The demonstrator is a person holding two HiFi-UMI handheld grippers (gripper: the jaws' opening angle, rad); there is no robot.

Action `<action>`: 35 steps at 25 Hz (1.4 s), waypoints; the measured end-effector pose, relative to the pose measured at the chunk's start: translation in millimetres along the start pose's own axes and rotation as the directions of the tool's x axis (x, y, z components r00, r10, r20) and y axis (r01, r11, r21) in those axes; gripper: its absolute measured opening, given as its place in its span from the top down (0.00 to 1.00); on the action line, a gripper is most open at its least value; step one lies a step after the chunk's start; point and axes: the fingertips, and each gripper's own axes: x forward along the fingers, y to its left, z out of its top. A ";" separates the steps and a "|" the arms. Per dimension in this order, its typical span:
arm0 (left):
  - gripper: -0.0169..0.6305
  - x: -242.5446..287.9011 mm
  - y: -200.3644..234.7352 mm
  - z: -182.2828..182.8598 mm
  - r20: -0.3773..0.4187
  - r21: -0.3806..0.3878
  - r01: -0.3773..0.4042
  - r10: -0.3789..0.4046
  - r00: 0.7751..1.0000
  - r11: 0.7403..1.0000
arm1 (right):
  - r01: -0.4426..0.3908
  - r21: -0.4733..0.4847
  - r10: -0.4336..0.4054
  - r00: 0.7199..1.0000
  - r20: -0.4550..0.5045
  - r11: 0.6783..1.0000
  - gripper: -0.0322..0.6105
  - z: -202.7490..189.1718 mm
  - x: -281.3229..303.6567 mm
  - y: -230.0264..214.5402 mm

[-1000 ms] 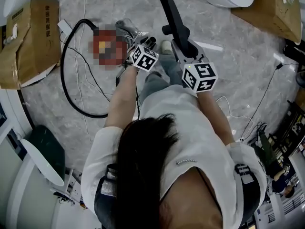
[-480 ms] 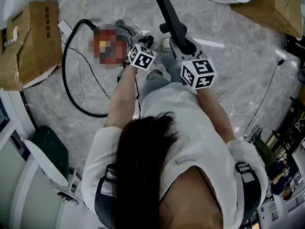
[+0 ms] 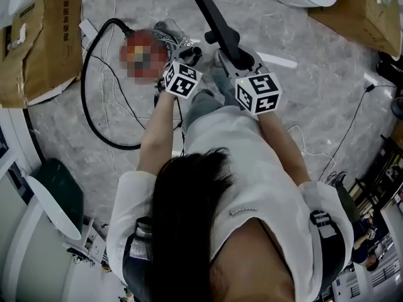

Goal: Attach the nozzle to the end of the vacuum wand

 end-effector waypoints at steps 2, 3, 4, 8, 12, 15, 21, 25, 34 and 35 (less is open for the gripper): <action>0.73 -9.1 0.3 3.6 0.024 0.000 -0.002 0.002 1.000 1.000 | -0.019 -0.013 0.019 1.000 -0.010 1.000 0.75 -1.5 1.0 6.1; 0.73 -13.8 1.4 6.2 0.038 0.000 -0.005 0.005 0.999 1.000 | -0.028 -0.019 0.028 1.000 -0.014 0.999 0.75 -1.7 1.7 9.2; 0.73 -19.0 2.8 8.8 0.052 0.001 -0.009 0.009 0.999 1.000 | -0.037 -0.025 0.037 0.999 -0.017 0.999 0.75 -1.9 2.2 12.8; 0.73 -45.0 8.4 18.7 0.119 0.006 -0.045 0.044 0.992 0.999 | -0.069 -0.063 0.068 0.997 -0.019 0.996 0.75 -3.5 1.5 30.1; 0.73 -66.8 12.1 26.7 0.171 0.004 -0.071 0.069 0.983 0.997 | -0.087 -0.091 0.088 0.996 0.004 0.992 0.75 1.5 -3.6 45.9; 0.73 -83.9 13.4 32.7 0.209 0.002 -0.083 0.081 0.975 0.997 | -0.103 -0.110 0.107 0.994 0.029 0.989 0.75 9.2 -8.5 57.7; 0.74 -133.9 17.2 51.0 0.317 -0.019 -0.124 0.124 0.940 0.992 | -0.116 -0.129 0.127 0.989 0.076 0.985 0.75 19.7 -21.0 75.0; 0.74 -163.7 21.4 53.0 0.388 -0.050 -0.145 0.154 0.909 0.988 | -0.116 -0.133 0.130 0.987 0.099 0.984 0.75 23.2 -25.0 86.3; 0.74 -163.7 25.2 34.6 0.401 -0.064 -0.162 0.174 0.899 0.985 | -0.193 -0.206 0.217 0.971 0.099 0.959 0.75 34.2 -39.3 125.3; 0.74 -162.9 26.0 35.6 0.404 -0.065 -0.163 0.176 0.898 0.984 | -0.197 -0.215 0.221 0.971 0.094 0.957 0.75 36.2 -40.6 126.6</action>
